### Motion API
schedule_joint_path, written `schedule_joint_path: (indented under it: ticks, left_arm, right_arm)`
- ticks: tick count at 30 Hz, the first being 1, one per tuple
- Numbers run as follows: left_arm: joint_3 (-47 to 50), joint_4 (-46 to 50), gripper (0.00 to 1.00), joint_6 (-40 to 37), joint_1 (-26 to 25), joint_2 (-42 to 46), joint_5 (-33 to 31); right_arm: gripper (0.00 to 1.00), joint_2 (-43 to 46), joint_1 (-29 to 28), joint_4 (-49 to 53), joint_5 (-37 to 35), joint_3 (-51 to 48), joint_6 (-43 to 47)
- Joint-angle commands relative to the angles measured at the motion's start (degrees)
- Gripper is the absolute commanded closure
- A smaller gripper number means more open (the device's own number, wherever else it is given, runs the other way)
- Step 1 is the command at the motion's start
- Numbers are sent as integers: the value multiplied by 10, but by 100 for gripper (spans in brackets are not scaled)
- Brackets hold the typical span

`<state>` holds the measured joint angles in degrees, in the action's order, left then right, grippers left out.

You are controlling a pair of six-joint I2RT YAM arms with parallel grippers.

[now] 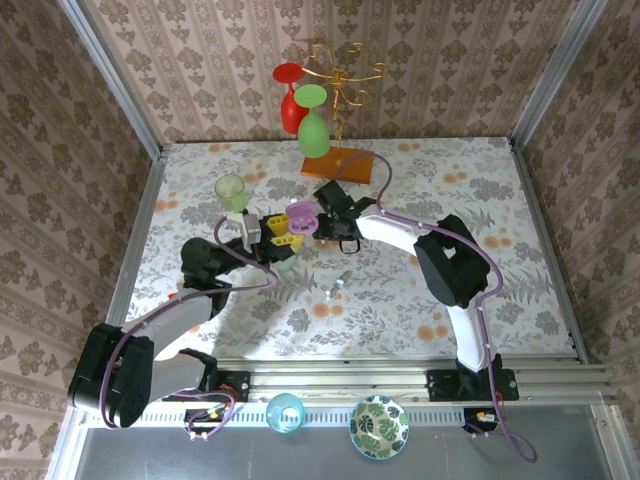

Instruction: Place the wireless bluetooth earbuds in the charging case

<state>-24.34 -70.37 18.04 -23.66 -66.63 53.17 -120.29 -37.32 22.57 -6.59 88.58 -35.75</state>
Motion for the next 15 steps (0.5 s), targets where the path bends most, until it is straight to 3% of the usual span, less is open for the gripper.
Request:
schedule_joint_path:
  ticks: [1, 15]
  left_arm:
    - [5, -30, 81, 6, -3, 11, 8]
    - [5, -31, 81, 5, -6, 11, 14]
  right_arm:
    - [46, -31, -12, 51, -46, 37, -16]
    - [66, -110, -24, 79, -42, 117, -9]
